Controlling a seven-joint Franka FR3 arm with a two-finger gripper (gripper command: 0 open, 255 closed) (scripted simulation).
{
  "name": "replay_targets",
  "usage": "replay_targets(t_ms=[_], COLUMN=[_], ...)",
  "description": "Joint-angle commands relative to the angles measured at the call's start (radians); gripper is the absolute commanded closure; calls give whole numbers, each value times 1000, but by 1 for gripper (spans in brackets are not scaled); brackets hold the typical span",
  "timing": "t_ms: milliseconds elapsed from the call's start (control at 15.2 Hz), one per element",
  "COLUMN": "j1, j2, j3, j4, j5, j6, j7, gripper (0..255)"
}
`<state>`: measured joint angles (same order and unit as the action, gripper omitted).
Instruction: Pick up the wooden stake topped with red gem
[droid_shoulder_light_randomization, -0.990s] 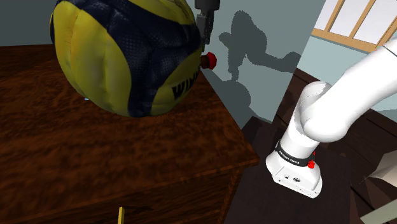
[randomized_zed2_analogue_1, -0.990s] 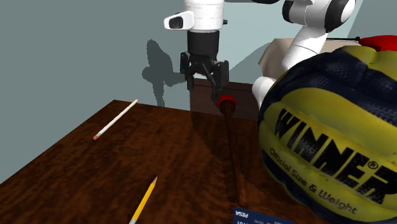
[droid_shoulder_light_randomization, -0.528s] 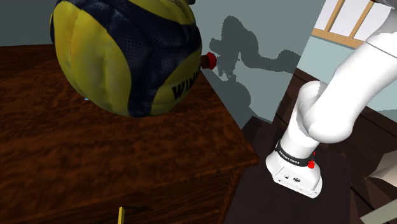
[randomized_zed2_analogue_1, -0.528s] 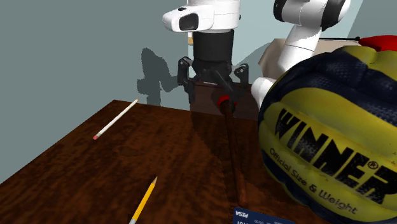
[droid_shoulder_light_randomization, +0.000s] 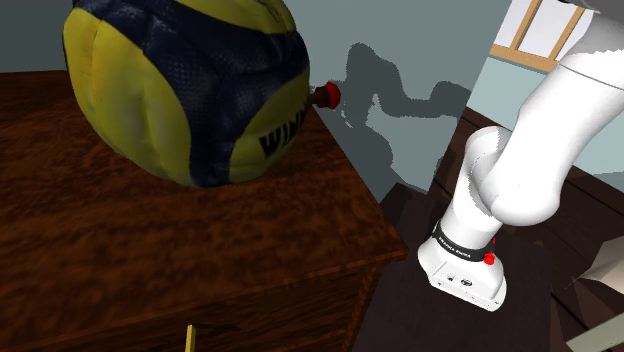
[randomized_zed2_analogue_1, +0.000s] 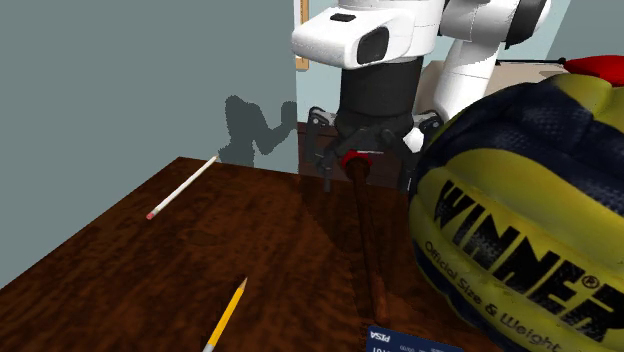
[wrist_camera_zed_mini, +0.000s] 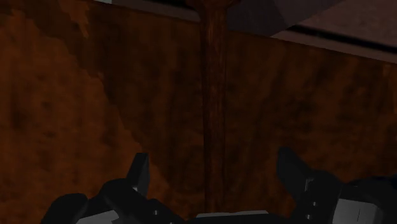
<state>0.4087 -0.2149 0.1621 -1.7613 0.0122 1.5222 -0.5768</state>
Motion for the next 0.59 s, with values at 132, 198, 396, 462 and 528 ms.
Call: replay_targets(t_ms=[132,198,396,462,528], j1=[7,8,9,8,9], j2=[-9,-11,-15,-16,-16], j3=[5,5,4,3,4], j4=[-66,-83,-108,-107,-106], j5=[4,5,5,5,5], j6=[52,65,87,85,84], j7=[-4,-4,-4,-6,-5], gripper=[0,0,0,255,255])
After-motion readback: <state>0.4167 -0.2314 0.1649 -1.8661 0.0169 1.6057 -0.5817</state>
